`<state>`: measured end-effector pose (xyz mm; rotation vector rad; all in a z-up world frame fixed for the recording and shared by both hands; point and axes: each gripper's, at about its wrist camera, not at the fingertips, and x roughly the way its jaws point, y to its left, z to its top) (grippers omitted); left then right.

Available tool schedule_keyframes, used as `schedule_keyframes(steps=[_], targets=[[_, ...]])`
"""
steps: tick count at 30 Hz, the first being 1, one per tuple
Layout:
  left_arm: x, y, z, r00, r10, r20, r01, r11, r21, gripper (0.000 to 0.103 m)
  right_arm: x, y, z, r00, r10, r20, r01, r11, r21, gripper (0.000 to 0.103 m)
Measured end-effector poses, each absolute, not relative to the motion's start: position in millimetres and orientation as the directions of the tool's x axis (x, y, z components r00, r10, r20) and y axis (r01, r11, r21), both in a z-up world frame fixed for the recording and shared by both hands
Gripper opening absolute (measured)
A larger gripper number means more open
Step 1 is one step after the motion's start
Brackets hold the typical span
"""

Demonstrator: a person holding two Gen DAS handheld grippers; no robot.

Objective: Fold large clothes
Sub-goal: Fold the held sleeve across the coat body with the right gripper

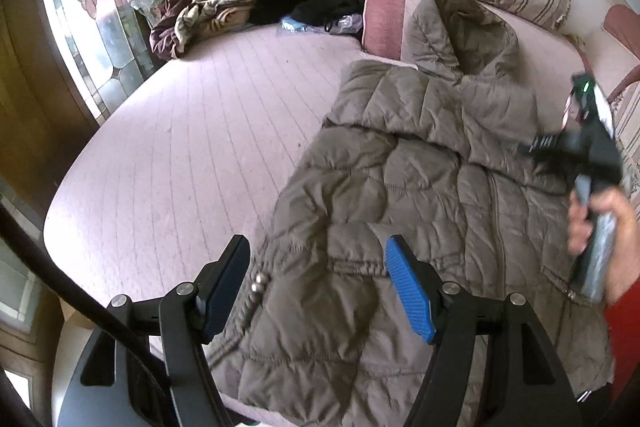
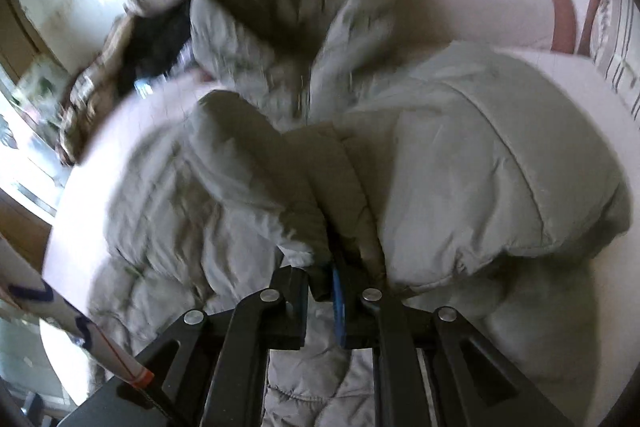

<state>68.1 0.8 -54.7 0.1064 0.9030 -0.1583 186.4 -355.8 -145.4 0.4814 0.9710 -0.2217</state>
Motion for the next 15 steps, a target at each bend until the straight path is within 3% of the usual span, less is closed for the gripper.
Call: schedule_keyframes(steps=[1,3,4,5,10,15], targets=[[73.3,0.4,-52.5,0.608,-0.101,-0.787,0.185,0.983,0.017,0.069,185.5,-352.7,-149.1,0.548,0.028,-0.836,0.391,0.875,0.286,0.014],[82.7,-2.3,-49.1,0.604,-0.118,-0.788,0.190,0.982,-0.001,0.069,180.5,-346.7,-149.4,0.548,0.031,-0.836,0.373,0.885,0.278,0.036],[90.3,-5.6,-47.1,0.597,-0.136,-0.791,0.196,0.980,-0.021,0.069,175.9,-344.1,-146.5,0.555,0.050,-0.830,0.351,0.891,0.289,0.065],[95.7,-8.3,-45.7,0.591,-0.148,-0.793,0.198,0.980,-0.035,0.069,171.3,-340.3,-145.1,0.562,0.057,-0.825,0.336,0.896,0.291,0.081],[126.9,-39.7,-46.5,0.565,-0.210,-0.798,0.228,0.969,-0.093,0.072,136.0,-329.8,-117.7,0.608,-0.026,-0.794,0.270,0.947,0.176,0.084],[157.1,-84.3,-61.2,0.509,-0.271,-0.817,0.300,0.946,-0.127,0.072,102.8,-346.5,-109.1,0.623,-0.063,-0.780,0.295,0.942,0.160,0.084]])
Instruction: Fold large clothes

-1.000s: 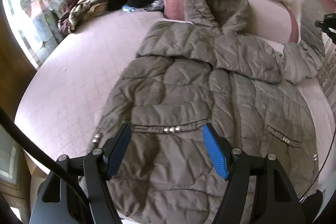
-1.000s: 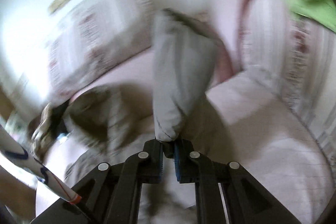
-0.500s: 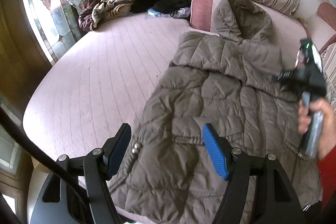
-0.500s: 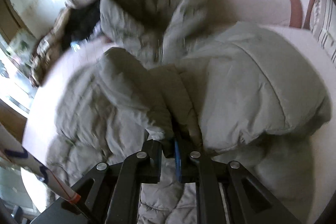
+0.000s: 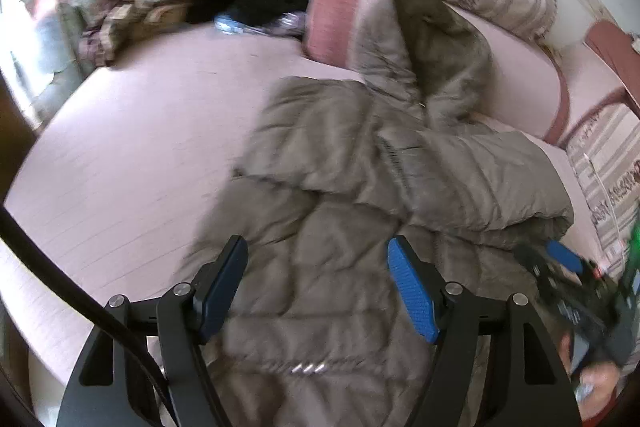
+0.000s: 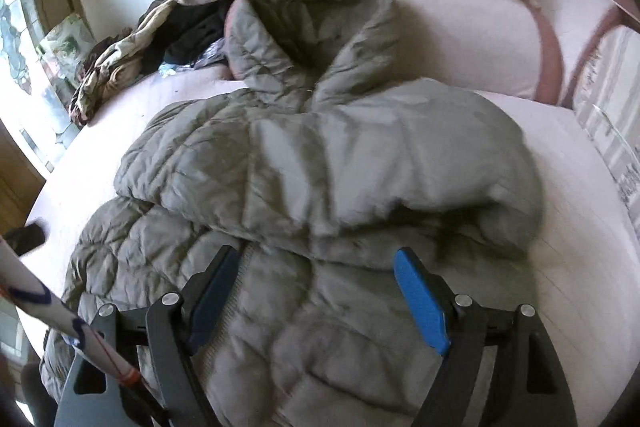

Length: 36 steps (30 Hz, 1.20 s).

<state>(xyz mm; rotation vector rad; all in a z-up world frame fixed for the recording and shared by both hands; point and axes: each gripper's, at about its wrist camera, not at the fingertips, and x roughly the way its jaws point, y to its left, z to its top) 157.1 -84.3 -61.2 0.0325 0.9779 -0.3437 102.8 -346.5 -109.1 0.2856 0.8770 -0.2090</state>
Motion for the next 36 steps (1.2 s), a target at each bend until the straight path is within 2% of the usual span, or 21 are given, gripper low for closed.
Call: schedule_keyframes(steps=[6,11,12,14,18,24,31,36], targets=[[211.0,-141.1,-97.8,0.391,-0.350,-0.851,0.373,0.906,-0.202,0.072,65.5,-388.9,-110.4,0.630,-0.075,-0.773,0.378,0.899,0.221,0.084],[247.5,-176.6,-134.1,0.291,-0.384,-0.876,0.354,0.894,-0.274,0.072,45.0,-413.0,-112.0,0.629,-0.094,-0.772,0.429,0.870,0.244,0.084],[249.9,-181.5,-137.4,0.285,-0.384,-0.878,0.346,0.896,-0.279,0.062,42.6,-415.7,-112.0,0.627,-0.103,-0.772,0.436,0.867,0.239,0.084],[251.1,-195.2,-141.3,0.253,-0.355,-0.900,0.373,0.894,-0.248,0.031,39.9,-420.6,-113.2,0.619,-0.127,-0.775,0.452,0.864,0.220,0.084],[249.6,-202.1,-117.2,0.304,-0.305,-0.902,0.408,0.898,-0.166,0.015,43.6,-427.8,-115.1,0.603,-0.144,-0.784,0.473,0.856,0.207,0.084],[285.1,-140.4,-61.7,0.432,-0.275,-0.859,0.313,0.939,-0.143,0.014,59.4,-429.7,-93.7,0.635,-0.166,-0.754,0.464,0.862,0.202,0.084],[311.0,-113.9,-108.6,0.360,-0.226,-0.905,0.241,0.960,-0.144,0.016,120.1,-419.4,-105.8,0.601,-0.168,-0.782,0.442,0.885,0.149,0.084],[313.6,-125.9,-127.1,0.394,-0.194,-0.898,0.252,0.963,-0.098,0.024,162.0,-419.8,-147.0,0.513,-0.191,-0.837,0.470,0.878,0.087,0.084]])
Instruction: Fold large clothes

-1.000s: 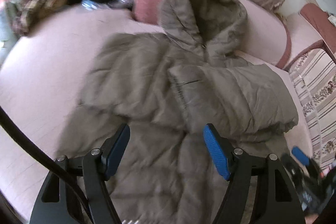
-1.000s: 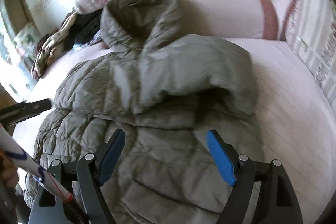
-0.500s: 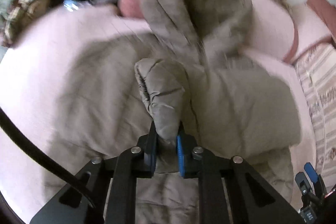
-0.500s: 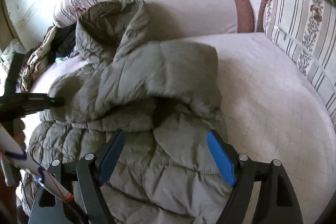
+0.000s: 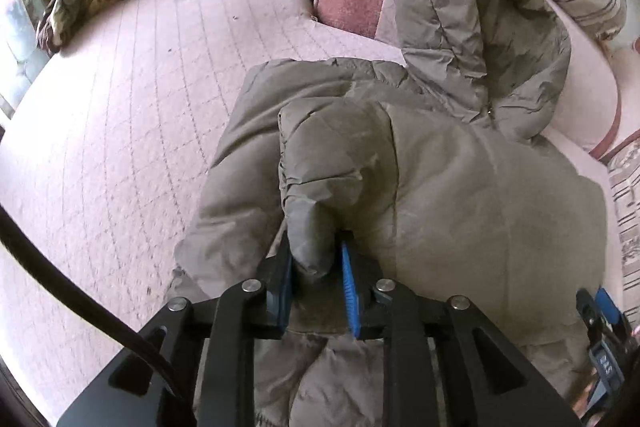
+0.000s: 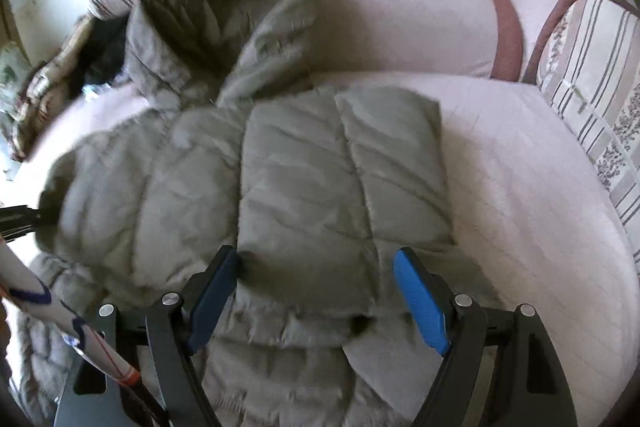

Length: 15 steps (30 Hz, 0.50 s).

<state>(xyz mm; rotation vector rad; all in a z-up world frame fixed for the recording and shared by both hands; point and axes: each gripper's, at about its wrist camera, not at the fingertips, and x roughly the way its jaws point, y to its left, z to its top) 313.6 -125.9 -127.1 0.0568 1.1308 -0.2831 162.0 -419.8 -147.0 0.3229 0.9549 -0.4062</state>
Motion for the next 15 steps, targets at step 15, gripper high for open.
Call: schedule_keyframes(steps=[15], targets=[[222.3,-78.9,-64.0,0.589,-0.060,-0.806,0.213,0.973,0.083,0.057,123.5,-416.0,-123.3,0.515,-0.279,-0.811,0.523,0.852,0.039,0.093]])
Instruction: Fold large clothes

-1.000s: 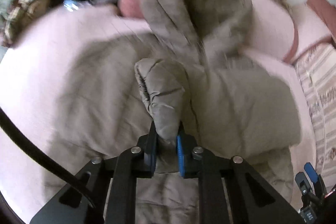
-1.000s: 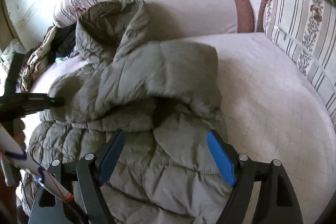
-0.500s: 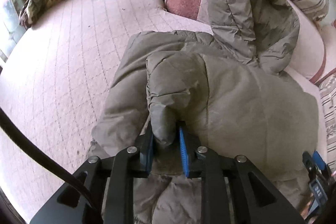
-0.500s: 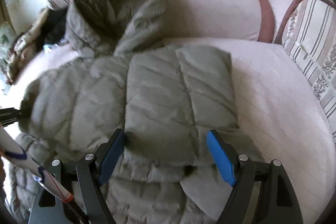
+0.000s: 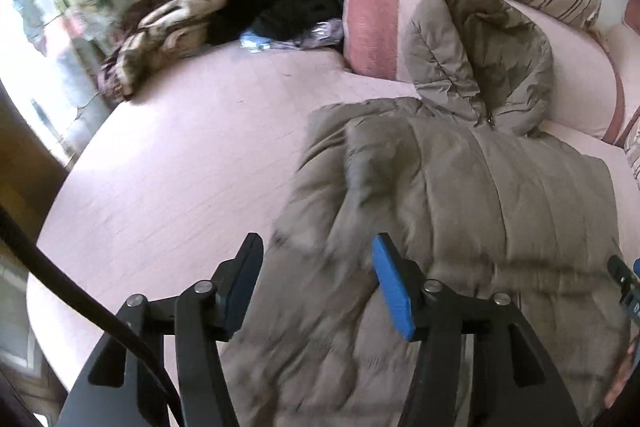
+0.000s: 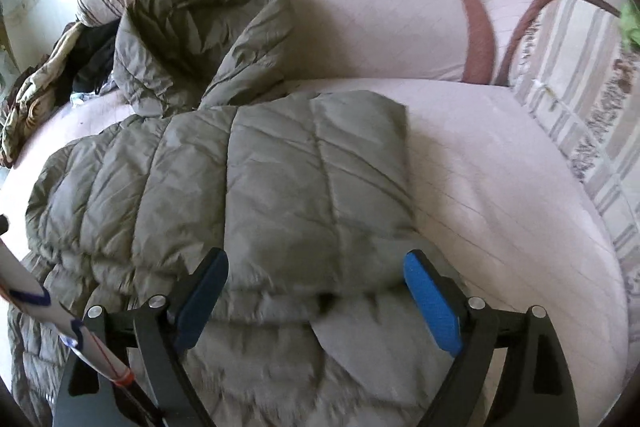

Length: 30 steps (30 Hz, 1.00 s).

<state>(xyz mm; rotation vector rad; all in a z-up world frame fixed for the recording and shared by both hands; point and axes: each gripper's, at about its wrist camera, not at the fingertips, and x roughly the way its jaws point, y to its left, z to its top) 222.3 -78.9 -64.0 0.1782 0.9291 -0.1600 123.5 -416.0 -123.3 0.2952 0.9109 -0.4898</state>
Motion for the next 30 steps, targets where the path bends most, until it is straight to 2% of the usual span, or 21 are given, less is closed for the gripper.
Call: schedule_keyframes(steps=[8,12,15,22,25,30], targets=[[137.0,-21.8,-56.9,0.522,-0.002,-0.853,0.165,0.981,0.098,0.057,54.2,-384.9,-99.9,0.469,-0.363,-0.805,0.571,0.820,-0.037,0.093],[98.6,-2.9,-47.5,0.552,0.043,-0.833,0.110,0.986,0.124,0.057,19.6,-364.0,-87.1,0.482,-0.331,-0.811,0.585,0.811,0.017,0.093],[72.8,3.6,-35.4,0.590,0.032,-0.806,0.101,0.988,0.114,0.057,4.8,-346.8,-79.6,0.496,-0.302,-0.814,0.579,0.814,0.051,0.093],[34.2,-1.6,-15.2,0.666,-0.005,-0.746,0.156,0.979,0.133,0.057,4.5,-291.4,-60.3,0.497,-0.299,-0.814,0.503,0.864,-0.011,0.093],[32.7,-0.4,-13.4,0.681,-0.005,-0.733,0.155,0.978,0.137,0.061,8.3,-272.4,-53.3,0.506,-0.301,-0.808,0.477,0.879,-0.029,0.093],[40.9,9.7,-15.7,0.680,-0.031,-0.733,0.139,0.987,0.086,0.063,23.1,-250.6,-62.7,0.556,-0.211,-0.804,0.403,0.914,0.039,0.093]])
